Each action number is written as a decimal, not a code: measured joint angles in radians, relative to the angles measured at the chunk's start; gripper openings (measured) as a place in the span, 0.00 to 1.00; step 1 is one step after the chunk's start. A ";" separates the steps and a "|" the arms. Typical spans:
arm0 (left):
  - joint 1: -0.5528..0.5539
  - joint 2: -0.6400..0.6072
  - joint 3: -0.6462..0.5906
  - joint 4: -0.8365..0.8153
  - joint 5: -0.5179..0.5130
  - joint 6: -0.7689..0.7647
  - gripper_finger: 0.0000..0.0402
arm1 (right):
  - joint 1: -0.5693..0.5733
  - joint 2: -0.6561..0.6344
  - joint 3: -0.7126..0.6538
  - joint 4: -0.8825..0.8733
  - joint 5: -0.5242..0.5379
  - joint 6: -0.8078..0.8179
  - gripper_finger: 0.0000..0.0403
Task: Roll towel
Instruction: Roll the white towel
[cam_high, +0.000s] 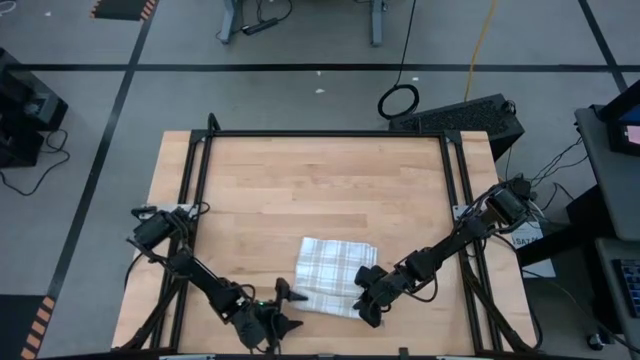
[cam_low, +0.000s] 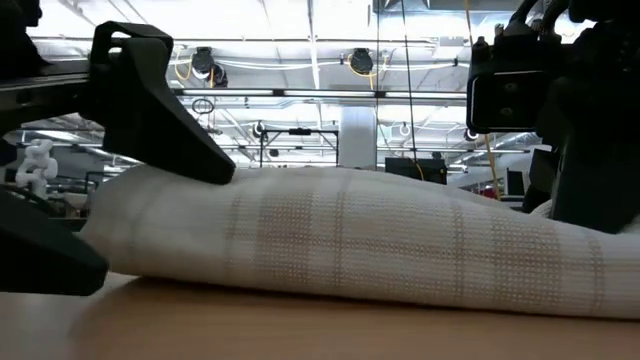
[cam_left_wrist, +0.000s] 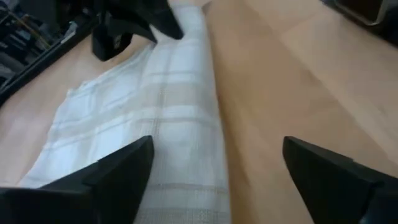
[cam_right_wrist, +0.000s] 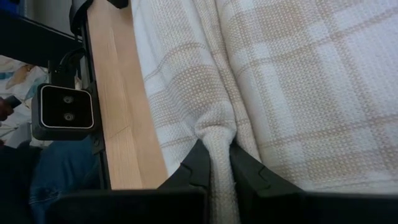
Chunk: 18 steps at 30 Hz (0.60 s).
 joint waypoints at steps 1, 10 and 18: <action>0.005 0.000 0.000 -0.007 -0.007 -0.002 0.91 | 0.000 0.000 0.000 0.000 0.000 0.000 0.04; 0.066 -0.001 0.000 -0.087 0.005 -0.087 0.86 | 0.000 0.000 0.000 0.000 -0.002 -0.001 0.04; 0.115 -0.006 0.001 -0.119 0.092 -0.172 0.77 | -0.001 -0.002 -0.002 0.016 -0.020 -0.029 0.06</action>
